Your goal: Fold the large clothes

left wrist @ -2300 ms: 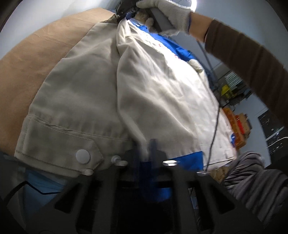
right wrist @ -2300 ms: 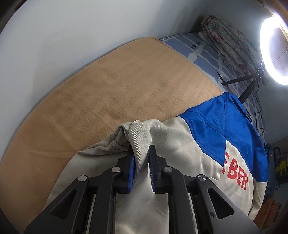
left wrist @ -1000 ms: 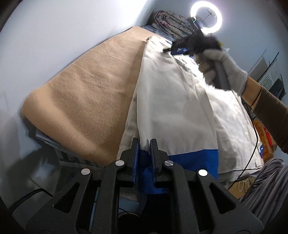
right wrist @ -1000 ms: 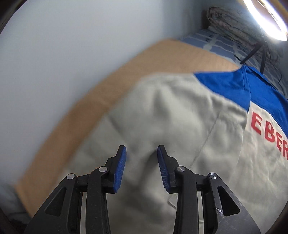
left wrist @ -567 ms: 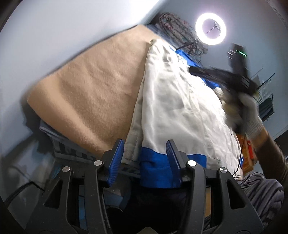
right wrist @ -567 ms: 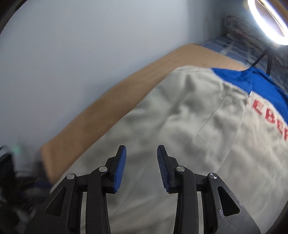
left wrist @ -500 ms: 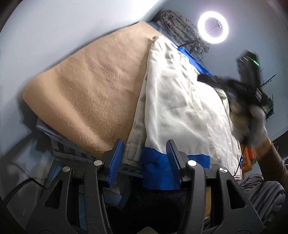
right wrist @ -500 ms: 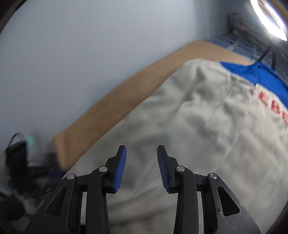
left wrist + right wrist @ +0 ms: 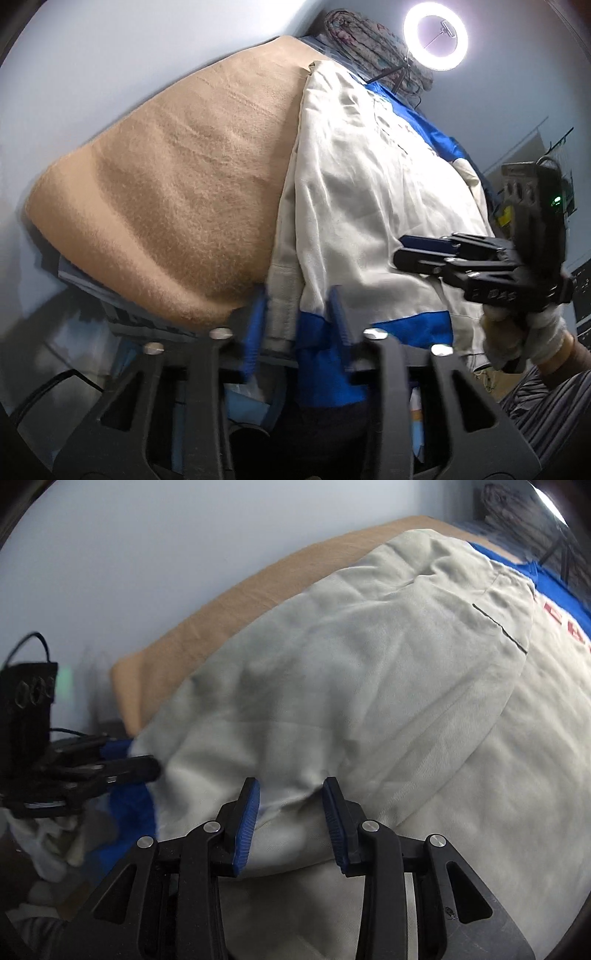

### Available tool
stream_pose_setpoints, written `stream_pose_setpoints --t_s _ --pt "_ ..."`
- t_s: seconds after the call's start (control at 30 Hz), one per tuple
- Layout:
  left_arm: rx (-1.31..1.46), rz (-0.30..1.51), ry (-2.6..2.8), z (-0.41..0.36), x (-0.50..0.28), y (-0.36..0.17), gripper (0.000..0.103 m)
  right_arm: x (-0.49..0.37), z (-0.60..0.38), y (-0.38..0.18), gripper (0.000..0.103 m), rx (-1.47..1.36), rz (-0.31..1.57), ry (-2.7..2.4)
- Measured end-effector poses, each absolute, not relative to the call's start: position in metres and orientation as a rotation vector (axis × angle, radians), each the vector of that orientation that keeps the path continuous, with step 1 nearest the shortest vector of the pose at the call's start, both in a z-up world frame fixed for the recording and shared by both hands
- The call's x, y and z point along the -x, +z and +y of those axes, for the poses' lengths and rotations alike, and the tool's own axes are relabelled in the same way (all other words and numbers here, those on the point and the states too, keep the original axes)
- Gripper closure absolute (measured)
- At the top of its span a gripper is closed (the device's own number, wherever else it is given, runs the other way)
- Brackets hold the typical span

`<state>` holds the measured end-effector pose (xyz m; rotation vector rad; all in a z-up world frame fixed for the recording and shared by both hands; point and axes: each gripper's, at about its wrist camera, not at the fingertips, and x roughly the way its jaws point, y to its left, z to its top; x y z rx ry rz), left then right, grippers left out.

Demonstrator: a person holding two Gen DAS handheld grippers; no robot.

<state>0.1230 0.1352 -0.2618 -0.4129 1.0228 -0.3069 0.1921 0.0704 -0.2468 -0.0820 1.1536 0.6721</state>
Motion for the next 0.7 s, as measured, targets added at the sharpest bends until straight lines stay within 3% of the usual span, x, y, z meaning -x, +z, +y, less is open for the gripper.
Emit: stream_pose_setpoints --t_s 0.07,0.23,0.37,0.4,0.47,0.53,0.63,0.67,0.7 --pt "0.43 1.014 -0.313 0.138 -0.122 -0.259 0.084 -0.192 0.066 -0.237 0.069 0.053 1.135 0.678" --pt "0.441 0.978 -0.32 0.138 -0.119 -0.25 0.085 -0.208 0.05 -0.21 0.069 -0.036 1.081 0.653" --pt "0.434 0.971 -0.314 0.138 -0.116 -0.246 0.084 -0.212 0.054 -0.219 0.069 -0.025 1.109 0.667" --pt "0.442 0.974 -0.306 0.139 -0.117 -0.246 0.082 -0.214 0.056 -0.227 0.069 -0.021 1.126 0.668" --pt "0.464 0.988 -0.304 0.143 -0.118 -0.25 0.054 -0.219 0.061 -0.24 0.069 -0.012 1.153 0.659" --pt "0.491 0.995 -0.297 0.146 -0.12 -0.255 0.049 -0.219 0.063 -0.249 0.069 -0.003 1.171 0.651" --pt "0.523 1.035 -0.298 0.146 -0.126 -0.266 0.05 -0.219 0.068 -0.26 0.069 0.02 1.176 0.64" --pt "0.515 1.024 -0.3 0.144 -0.126 -0.267 0.053 -0.213 0.067 -0.261 0.069 0.02 1.174 0.638" --pt "0.489 1.016 -0.302 0.141 -0.127 -0.265 0.064 -0.212 0.067 -0.262 0.069 0.018 1.172 0.636"
